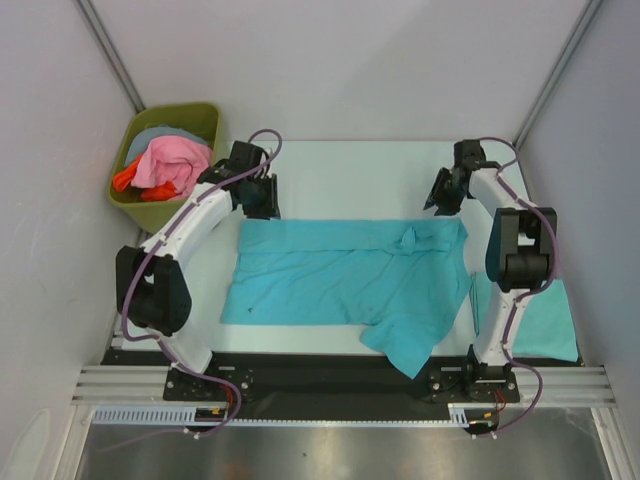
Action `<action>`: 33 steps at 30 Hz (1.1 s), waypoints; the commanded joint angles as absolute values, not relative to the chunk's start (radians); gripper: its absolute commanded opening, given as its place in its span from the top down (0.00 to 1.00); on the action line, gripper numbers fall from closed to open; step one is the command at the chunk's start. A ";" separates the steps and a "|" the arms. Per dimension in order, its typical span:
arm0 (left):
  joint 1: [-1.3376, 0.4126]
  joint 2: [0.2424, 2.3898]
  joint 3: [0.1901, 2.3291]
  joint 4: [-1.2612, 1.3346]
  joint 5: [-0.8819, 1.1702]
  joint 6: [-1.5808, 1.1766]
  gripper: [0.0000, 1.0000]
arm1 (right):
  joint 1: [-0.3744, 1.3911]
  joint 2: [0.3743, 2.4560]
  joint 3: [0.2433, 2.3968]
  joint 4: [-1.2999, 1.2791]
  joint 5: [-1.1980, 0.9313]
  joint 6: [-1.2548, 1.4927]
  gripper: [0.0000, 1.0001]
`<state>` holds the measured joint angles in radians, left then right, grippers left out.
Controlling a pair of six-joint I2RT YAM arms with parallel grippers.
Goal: Fold and stack the t-shirts
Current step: Fold the tshirt
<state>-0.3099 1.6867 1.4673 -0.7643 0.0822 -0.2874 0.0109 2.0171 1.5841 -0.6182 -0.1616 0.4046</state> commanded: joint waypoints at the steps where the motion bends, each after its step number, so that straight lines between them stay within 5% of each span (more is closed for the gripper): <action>1: -0.311 1.632 1.459 -0.758 0.081 -0.272 0.63 | 0.015 1.950 1.628 -0.741 -0.109 0.342 0.55; 6: -0.311 1.634 1.444 -0.756 0.087 -0.268 0.63 | 0.052 1.814 1.459 -0.740 -0.213 0.299 0.52; 10: -0.311 1.635 1.453 -0.752 0.116 -0.270 0.63 | 0.052 1.698 1.246 -0.565 -0.331 0.285 0.32; 15: -0.311 1.649 1.470 -0.753 0.144 -0.279 0.63 | 0.035 1.735 1.161 -0.384 -0.500 0.279 0.27; 24: -0.311 1.614 1.437 -0.764 0.130 -0.273 0.63 | 0.034 1.919 1.261 -0.363 -0.627 0.276 0.32; 33: -0.311 1.600 1.430 -0.762 0.114 -0.270 0.62 | 0.041 1.861 1.223 -0.330 -0.715 0.377 0.42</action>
<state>-0.3103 1.6485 1.4353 -0.7692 0.1162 -0.2867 0.0338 1.9205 1.2259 -0.3672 -0.6453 0.3248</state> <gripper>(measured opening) 0.374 0.591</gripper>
